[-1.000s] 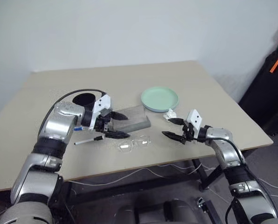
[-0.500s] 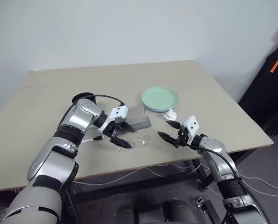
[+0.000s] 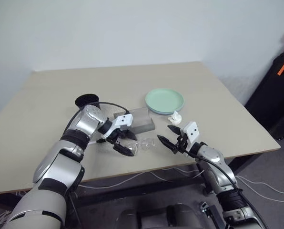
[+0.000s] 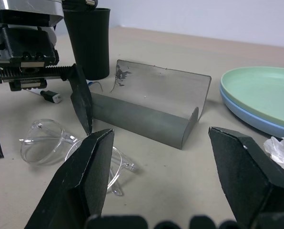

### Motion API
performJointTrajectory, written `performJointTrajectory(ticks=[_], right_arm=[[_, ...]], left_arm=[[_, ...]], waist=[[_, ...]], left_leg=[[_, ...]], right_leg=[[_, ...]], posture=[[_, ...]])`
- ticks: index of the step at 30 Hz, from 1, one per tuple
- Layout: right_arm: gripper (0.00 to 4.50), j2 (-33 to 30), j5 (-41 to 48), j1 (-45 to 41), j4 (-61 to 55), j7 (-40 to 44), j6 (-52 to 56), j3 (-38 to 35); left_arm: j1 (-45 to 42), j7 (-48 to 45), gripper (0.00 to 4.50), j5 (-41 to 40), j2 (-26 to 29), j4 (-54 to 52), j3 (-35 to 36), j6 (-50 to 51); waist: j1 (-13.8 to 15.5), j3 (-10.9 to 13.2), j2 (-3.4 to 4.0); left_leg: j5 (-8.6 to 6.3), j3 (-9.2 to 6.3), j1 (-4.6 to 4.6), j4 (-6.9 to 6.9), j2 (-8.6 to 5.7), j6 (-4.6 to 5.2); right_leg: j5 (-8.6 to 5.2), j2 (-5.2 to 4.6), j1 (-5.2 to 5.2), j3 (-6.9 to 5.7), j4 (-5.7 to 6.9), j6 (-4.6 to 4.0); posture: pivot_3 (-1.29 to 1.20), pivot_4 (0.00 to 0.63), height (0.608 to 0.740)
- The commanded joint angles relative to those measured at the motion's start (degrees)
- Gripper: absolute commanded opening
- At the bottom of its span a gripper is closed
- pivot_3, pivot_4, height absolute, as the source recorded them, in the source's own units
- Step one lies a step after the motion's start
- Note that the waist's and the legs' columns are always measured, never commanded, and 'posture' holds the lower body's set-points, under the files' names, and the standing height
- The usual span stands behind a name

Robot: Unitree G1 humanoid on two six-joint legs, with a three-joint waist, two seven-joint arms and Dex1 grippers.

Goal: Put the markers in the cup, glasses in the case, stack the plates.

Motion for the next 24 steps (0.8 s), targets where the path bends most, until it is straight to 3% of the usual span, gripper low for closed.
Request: performJointTrajectory(ticks=[1, 8, 22, 24], right_arm=[[3.49, 0.3, 0.5, -0.6, -1.7, -0.9, -0.4, -0.1], [3.49, 0.2, 0.3, -1.6, -0.4, -1.3, -0.8, 0.3], [3.49, 0.1, 0.0, -2.5, 2.5, -1.6, -2.5, 0.1], [3.49, 0.1, 0.0, -2.5, 2.6, -1.8, -2.6, 0.2]], left_arm=[[-2.6, 1.5, 4.11, 1.0, -1.0, 1.5, 4.0, -1.1], [-2.0, 1.7, 1.90, 4.1, -1.1, 2.1, 5.2, -2.9], [-1.0, 2.1, 1.90, 4.5, -2.4, 1.6, 9.4, -0.7], [-1.0, 2.3, 1.29, 4.9, -2.8, 1.7, 9.8, -0.5]], waist=[[0.0, 0.0, -0.01], [0.0, 0.0, -0.02], [0.0, 0.0, -0.04], [0.0, 0.0, -0.04]], left_leg=[[0.00, 0.00, 0.00, 0.00, 0.00, 0.00], [0.02, -0.04, 0.01, 0.00, 0.00, 0.03], [0.05, -0.04, 0.00, 0.01, 0.00, 0.08], [0.05, -0.05, 0.00, 0.01, 0.00, 0.08]], right_leg=[[0.00, 0.00, 0.00, 0.00, 0.00, 0.00], [0.00, 0.01, 0.01, -0.02, 0.01, 0.00], [0.00, 0.00, 0.02, -0.04, 0.01, 0.00], [0.00, 0.00, 0.03, -0.05, 0.01, 0.00]], posture=[[0.00, 0.000, 0.740], [0.00, 0.000, 0.740], [0.00, 0.000, 0.740], [0.00, 0.000, 0.740]])
